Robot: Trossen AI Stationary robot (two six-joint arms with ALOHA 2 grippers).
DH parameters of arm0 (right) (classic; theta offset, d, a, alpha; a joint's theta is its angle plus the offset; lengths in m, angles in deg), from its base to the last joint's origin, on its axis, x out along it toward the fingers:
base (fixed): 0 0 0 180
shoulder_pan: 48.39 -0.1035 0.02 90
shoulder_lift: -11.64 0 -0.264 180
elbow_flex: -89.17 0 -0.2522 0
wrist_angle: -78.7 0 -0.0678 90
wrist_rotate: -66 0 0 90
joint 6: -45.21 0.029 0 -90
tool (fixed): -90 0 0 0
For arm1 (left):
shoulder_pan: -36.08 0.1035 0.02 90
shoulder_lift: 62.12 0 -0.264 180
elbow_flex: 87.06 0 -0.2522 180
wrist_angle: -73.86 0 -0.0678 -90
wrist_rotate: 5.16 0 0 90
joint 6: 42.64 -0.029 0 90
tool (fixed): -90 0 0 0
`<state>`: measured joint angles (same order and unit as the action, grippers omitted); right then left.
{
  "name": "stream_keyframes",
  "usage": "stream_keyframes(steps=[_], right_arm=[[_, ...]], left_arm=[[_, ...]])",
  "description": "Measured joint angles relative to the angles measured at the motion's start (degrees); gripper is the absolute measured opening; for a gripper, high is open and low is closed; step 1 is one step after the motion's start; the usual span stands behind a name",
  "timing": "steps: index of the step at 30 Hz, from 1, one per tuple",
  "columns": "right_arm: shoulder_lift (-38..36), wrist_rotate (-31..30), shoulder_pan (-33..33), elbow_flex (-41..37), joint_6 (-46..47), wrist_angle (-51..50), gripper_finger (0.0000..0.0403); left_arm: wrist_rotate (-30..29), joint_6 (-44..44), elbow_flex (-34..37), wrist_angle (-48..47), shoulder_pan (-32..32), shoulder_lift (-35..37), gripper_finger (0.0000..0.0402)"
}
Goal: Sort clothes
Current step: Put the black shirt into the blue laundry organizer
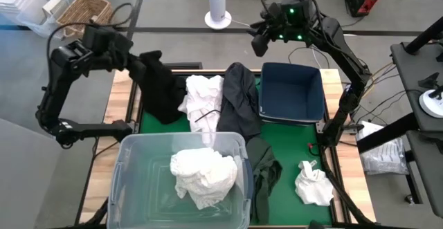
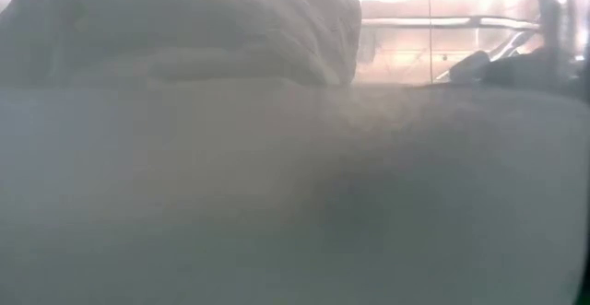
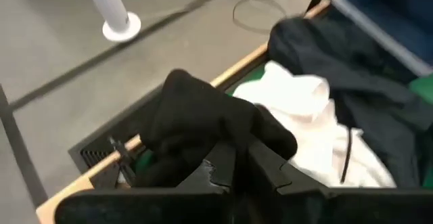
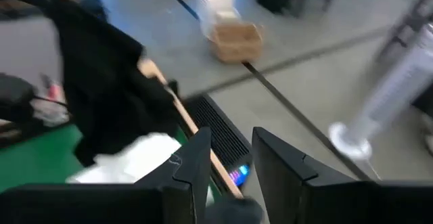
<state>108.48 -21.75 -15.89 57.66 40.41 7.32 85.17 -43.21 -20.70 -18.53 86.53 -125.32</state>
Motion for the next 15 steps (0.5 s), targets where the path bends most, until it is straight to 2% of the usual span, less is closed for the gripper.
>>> stream_keyframes(steps=[4, 10, 15], right_arm=[[0.6, 1.4, -1.9, 0.0, -2.3, 4.6, 0.0123], [2.8, 1.4, -4.9, 0.0, -4.0, 10.4, 0.0174], [5.6, 3.0, -6.8, 0.0, -1.2, 17.2, 0.022]], left_arm=[[1.5, 0.0, -5.6, 0.1, 0.0, -1.2, 0.0], [3.8, 0.4, -14.3, 0.1, -0.3, -4.7, 0.0], [4.2, 1.1, -20.6, 0.0, -1.8, -8.2, 0.0]])
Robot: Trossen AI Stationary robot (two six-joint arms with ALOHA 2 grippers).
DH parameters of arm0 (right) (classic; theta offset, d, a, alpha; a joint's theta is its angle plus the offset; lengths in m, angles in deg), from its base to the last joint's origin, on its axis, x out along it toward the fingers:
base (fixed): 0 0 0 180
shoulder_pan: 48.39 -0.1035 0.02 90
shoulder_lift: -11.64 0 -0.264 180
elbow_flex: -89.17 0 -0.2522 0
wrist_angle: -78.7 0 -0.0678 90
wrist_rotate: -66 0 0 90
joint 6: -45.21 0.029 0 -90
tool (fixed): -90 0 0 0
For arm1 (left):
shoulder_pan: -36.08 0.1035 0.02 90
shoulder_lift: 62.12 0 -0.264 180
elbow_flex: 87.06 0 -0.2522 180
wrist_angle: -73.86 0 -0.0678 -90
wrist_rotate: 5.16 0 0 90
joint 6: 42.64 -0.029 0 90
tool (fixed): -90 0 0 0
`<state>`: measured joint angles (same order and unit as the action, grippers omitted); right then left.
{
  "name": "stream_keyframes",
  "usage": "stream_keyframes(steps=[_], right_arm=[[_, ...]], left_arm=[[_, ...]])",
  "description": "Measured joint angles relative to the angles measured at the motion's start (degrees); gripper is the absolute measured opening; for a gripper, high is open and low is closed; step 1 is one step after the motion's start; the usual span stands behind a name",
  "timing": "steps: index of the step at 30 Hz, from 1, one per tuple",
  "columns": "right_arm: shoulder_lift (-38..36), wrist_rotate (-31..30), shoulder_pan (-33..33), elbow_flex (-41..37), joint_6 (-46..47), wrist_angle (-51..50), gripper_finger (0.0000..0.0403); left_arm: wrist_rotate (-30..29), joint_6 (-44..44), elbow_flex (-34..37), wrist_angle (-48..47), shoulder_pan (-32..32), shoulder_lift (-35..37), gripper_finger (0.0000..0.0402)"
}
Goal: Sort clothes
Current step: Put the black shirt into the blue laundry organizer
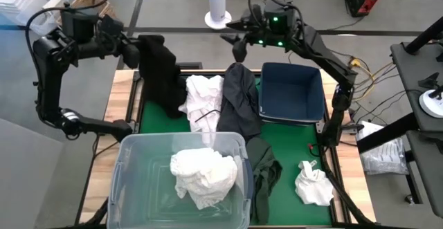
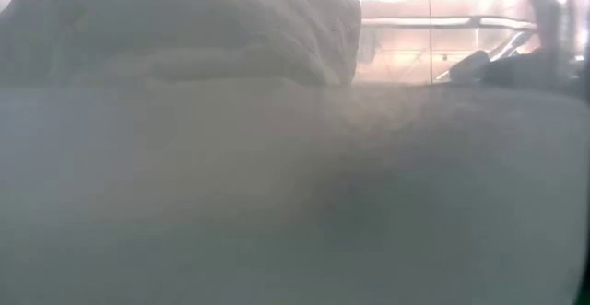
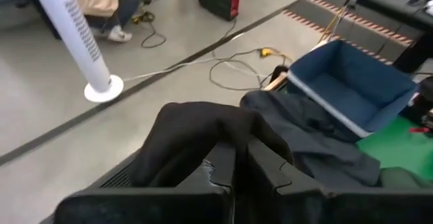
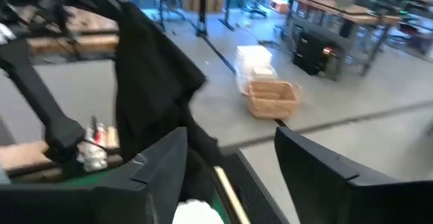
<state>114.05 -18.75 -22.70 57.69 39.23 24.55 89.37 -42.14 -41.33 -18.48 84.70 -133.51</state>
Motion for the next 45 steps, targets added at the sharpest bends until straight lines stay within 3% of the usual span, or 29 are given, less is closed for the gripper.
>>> stream_keyframes(steps=[8, 16, 36, 45], right_arm=[[5.0, 2.3, -3.3, 0.0, 1.3, 7.6, 0.0281], [8.2, 2.3, -6.3, 0.0, 1.6, 17.2, 0.0311], [12.9, 5.3, -8.1, 0.0, 2.0, 28.2, 0.0309], [13.5, 5.3, -8.5, 0.0, -0.3, 31.9, 0.0278]], left_arm=[[0.7, 0.2, -7.1, 0.1, -3.7, -5.5, 0.0], [0.7, 0.9, -13.5, 1.4, -7.2, -10.8, 0.0], [0.6, 3.6, -13.7, 14.6, -19.4, -14.0, 0.0], [0.5, 4.5, -13.7, 16.3, -23.7, -16.4, 0.0]])
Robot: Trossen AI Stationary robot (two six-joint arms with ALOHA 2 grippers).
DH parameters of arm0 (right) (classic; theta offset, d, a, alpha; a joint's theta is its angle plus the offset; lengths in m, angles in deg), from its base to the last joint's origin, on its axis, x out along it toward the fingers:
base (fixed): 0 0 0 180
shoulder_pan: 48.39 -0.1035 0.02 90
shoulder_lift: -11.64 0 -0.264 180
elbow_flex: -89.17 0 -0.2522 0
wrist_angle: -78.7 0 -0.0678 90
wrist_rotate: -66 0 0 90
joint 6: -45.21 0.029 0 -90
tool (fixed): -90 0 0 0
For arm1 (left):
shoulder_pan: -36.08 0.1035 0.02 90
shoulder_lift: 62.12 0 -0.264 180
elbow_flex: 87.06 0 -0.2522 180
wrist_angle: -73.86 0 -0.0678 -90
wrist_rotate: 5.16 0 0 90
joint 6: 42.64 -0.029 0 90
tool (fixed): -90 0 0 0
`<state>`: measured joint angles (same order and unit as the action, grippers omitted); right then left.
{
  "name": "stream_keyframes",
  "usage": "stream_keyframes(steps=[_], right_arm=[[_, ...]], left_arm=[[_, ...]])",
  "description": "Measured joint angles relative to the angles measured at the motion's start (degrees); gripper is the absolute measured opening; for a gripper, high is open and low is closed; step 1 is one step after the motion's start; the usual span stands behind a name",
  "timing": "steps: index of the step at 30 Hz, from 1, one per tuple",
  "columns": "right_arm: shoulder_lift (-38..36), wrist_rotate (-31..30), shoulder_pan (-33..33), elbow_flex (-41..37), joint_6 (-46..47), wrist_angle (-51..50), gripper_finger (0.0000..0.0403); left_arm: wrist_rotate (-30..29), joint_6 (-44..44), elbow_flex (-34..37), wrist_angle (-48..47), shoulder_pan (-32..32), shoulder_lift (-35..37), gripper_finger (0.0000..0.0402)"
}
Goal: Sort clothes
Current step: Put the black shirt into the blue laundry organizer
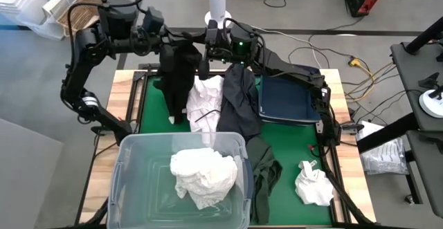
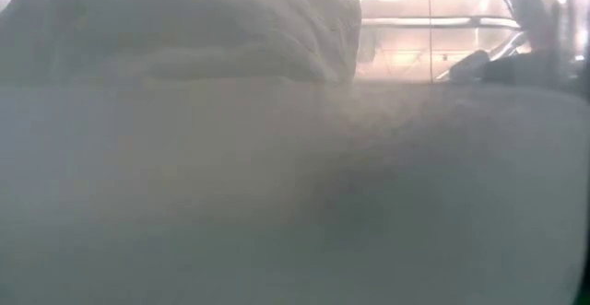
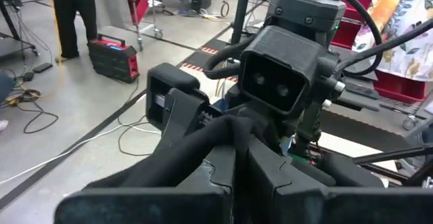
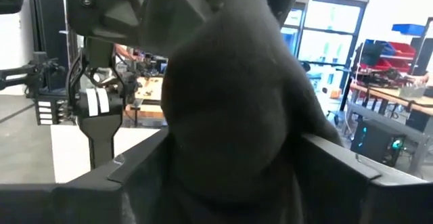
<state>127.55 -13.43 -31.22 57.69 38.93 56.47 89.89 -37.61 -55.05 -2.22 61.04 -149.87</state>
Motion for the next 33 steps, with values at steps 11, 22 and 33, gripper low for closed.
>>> stream_keyframes(steps=[11, 22, 33], right_arm=[[0.0, 0.0, 0.0, 0.0, -0.3, -0.2, 0.0046], [-0.9, 0.0, 0.0, 0.0, -0.7, -1.7, 0.0026], [-7.3, -1.7, 0.7, 0.0, -3.4, 0.8, 0.0024]], left_arm=[[-1.1, 1.9, 0.0, -0.9, -0.1, -0.1, 0.0037], [-1.0, 2.9, 0.0, -10.6, -0.1, 2.3, 0.0183], [-8.5, 2.3, 0.0, -12.5, 0.0, 7.6, 0.0225]])
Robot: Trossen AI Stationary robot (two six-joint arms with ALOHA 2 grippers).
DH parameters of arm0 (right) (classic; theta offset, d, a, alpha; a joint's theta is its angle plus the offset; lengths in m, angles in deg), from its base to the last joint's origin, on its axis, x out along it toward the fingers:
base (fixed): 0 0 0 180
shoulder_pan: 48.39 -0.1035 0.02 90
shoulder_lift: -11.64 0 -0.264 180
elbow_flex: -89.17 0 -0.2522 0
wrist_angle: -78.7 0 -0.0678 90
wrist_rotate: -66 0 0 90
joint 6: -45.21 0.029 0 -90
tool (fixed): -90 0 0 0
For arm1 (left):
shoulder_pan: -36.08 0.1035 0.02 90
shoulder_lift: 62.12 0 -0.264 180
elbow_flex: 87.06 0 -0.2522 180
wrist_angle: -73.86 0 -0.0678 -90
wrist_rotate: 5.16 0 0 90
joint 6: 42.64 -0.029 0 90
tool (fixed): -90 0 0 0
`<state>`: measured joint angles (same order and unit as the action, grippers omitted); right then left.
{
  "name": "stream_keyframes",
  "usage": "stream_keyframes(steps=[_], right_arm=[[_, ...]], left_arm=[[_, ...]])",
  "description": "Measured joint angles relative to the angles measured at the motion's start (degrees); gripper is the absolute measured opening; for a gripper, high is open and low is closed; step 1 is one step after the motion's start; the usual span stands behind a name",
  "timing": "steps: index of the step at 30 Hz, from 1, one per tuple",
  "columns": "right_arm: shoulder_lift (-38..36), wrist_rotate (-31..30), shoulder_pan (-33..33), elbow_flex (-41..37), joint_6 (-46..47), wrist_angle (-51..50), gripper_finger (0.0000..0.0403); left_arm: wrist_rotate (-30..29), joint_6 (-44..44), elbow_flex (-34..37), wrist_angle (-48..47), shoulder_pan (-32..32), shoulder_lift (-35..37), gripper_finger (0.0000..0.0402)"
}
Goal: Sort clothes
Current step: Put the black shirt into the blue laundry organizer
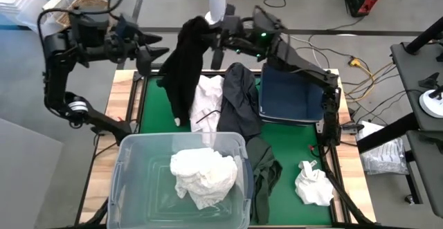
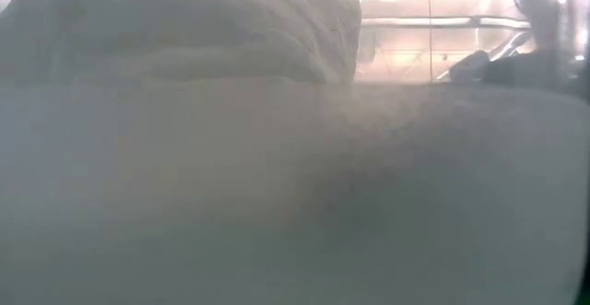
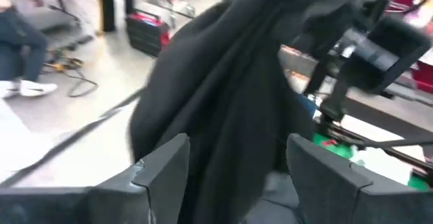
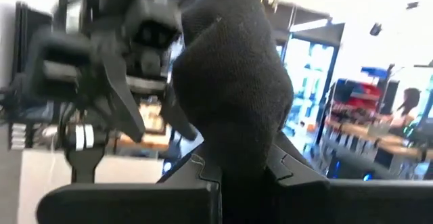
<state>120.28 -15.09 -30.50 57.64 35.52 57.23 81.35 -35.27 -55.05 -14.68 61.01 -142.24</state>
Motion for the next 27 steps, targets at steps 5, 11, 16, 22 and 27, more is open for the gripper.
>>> stream_keyframes(steps=[5, 11, 16, 22, 27], right_arm=[[-3.1, 0.0, 0.3, 0.2, -0.4, 4.6, 0.0024], [-6.7, -0.4, 0.8, 0.2, -3.1, 8.5, 0.0024], [-10.3, -4.6, 1.3, 0.2, -7.5, 10.2, 0.0024], [-14.1, -5.5, 2.6, 0.3, -9.2, 13.4, 0.0024], [-17.4, -9.3, 3.7, 0.3, -14.2, 13.4, 0.0024]], left_arm=[[-4.8, 0.0, 0.0, 0.0, 0.0, 1.9, 0.0221], [-8.0, 0.0, 0.0, 0.0, 0.0, 3.0, 0.0219], [-11.4, -0.9, 0.0, -0.3, 0.0, 3.4, 0.0219], [-12.6, -1.3, 0.0, -1.7, 0.0, 3.4, 0.0219], [-12.6, -1.5, 0.0, -2.9, 0.0, 3.0, 0.0219]])
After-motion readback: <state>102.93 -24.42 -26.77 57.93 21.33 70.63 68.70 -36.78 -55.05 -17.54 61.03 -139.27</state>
